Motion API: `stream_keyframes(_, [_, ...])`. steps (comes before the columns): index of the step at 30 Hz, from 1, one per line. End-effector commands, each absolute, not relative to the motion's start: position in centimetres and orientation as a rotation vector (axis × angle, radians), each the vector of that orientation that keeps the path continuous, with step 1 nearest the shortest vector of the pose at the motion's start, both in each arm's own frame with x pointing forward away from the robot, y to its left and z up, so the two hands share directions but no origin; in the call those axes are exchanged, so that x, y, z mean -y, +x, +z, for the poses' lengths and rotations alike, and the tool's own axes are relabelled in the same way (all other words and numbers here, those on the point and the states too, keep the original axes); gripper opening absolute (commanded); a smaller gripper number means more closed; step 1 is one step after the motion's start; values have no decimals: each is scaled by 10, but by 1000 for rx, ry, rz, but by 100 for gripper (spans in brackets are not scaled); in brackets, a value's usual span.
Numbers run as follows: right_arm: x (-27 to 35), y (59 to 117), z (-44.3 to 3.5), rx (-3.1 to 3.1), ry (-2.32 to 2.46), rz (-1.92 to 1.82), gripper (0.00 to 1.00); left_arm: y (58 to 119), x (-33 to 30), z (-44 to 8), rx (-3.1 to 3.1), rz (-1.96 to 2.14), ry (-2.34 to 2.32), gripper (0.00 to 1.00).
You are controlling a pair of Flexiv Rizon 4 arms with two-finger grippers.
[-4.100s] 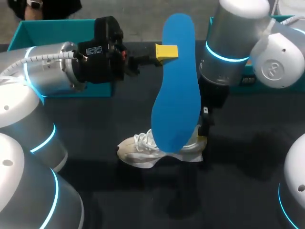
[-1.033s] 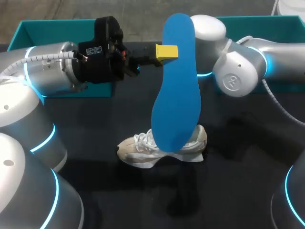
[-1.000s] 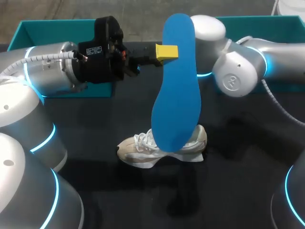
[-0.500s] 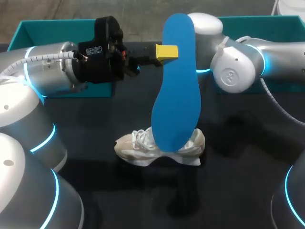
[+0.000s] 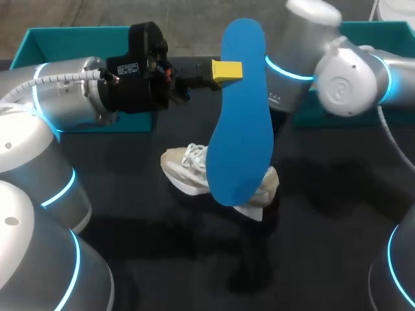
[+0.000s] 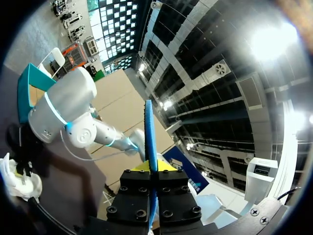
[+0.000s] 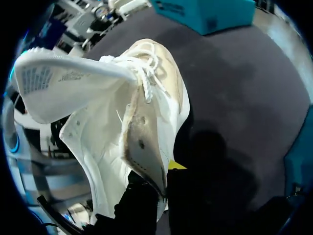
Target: Take the shoe out of the shoebox, open the shoe tongue, remove and reinsert the insole, then place the shoe into the shoebox
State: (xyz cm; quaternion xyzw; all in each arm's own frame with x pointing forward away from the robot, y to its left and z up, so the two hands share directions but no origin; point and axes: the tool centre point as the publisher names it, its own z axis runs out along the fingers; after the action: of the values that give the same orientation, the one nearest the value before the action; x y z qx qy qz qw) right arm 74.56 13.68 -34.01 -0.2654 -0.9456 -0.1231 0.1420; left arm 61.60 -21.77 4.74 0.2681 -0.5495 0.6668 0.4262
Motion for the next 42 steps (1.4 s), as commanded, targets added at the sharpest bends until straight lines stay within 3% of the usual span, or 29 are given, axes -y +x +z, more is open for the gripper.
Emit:
stream_keyframes(1, [-132,734,-334,2719,-872,-528,0,616,219,47,1371,1669,671,0])
stream_keyframes(17, [-132,734,-334,2719,-872,-528,0,616,219,47,1371,1669,671,0])
stream_keyframes(33, [-115,740,-322,2317,-1961,-539,0,616,219,47,1371,1669,671,0])
stream_keyframes(42, [-125,738,-339,2171,-2117,-607,0,616,219,47,1371,1669,671,0])
